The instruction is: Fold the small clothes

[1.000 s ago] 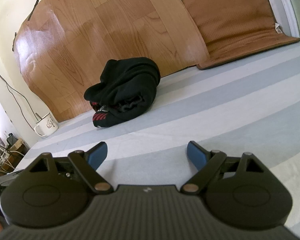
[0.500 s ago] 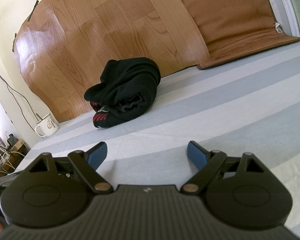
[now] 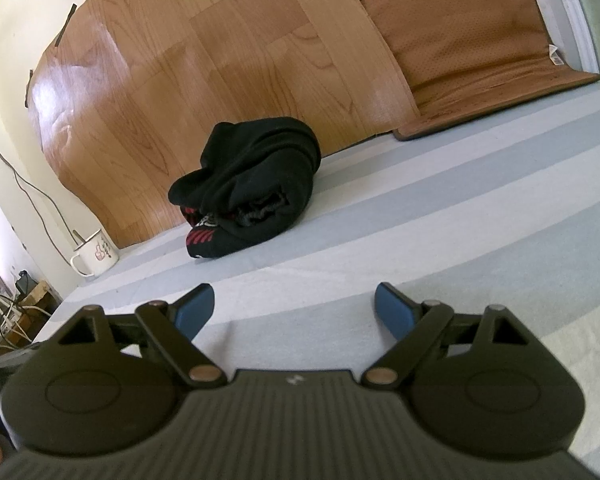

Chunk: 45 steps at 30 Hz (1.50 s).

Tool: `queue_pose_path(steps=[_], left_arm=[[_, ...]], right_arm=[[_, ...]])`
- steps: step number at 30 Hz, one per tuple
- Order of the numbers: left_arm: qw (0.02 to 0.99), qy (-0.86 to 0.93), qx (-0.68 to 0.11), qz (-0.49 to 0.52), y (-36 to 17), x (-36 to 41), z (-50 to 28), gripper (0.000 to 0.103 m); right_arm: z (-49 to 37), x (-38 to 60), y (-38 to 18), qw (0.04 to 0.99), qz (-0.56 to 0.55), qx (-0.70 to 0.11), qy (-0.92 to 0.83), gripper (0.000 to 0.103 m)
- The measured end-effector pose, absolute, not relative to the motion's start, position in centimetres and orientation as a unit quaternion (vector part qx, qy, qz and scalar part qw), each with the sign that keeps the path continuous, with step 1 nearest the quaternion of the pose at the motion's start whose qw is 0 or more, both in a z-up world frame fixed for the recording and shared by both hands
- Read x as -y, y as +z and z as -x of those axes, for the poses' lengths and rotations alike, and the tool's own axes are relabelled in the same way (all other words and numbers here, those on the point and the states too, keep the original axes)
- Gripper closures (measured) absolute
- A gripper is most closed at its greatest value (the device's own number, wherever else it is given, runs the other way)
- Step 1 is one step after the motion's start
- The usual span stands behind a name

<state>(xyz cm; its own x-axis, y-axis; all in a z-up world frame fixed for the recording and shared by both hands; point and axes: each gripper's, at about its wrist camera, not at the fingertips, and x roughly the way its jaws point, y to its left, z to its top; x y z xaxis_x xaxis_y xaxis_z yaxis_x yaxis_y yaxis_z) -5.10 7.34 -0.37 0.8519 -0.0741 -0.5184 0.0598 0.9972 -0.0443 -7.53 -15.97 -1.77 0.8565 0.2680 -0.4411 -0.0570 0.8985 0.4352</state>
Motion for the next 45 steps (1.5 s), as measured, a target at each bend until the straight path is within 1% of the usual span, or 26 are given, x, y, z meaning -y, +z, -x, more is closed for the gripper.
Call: queue_pose_path(steps=[7, 19, 29, 37, 42, 45], left_arm=[[0.963, -0.011, -0.267, 0.013, -0.3, -7.6, 5.0, 0.0], [0.962, -0.019, -0.271, 0.006, -0.5, -7.4, 5.1, 0.0], [0.963, 0.0, -0.271, -0.01, -0.4, -7.1, 5.1, 0.0], [0.953, 0.004, -0.304, -0.007, -0.5, -7.4, 4.2, 0.0], [0.932, -0.009, -0.363, -0.002, -0.3, -7.2, 3.4, 0.0], [0.929, -0.004, -0.369, -0.015, 0.7, -6.8, 3.4, 0.0]], right_arm=[[7.6, 16.2, -1.8, 0.941, -0.215, -0.246, 0.089, 0.014], [7.7, 16.4, -1.8, 0.941, -0.221, -0.239, 0.087, 0.01], [7.8, 16.5, -2.0, 0.941, -0.231, -0.235, 0.08, 0.01], [7.7, 16.3, -1.9, 0.943, -0.221, -0.236, 0.074, 0.01], [7.7, 15.9, -1.5, 0.939, -0.212, -0.263, 0.07, 0.01], [7.7, 15.8, -0.3, 0.934, -0.214, -0.276, 0.071, 0.008]])
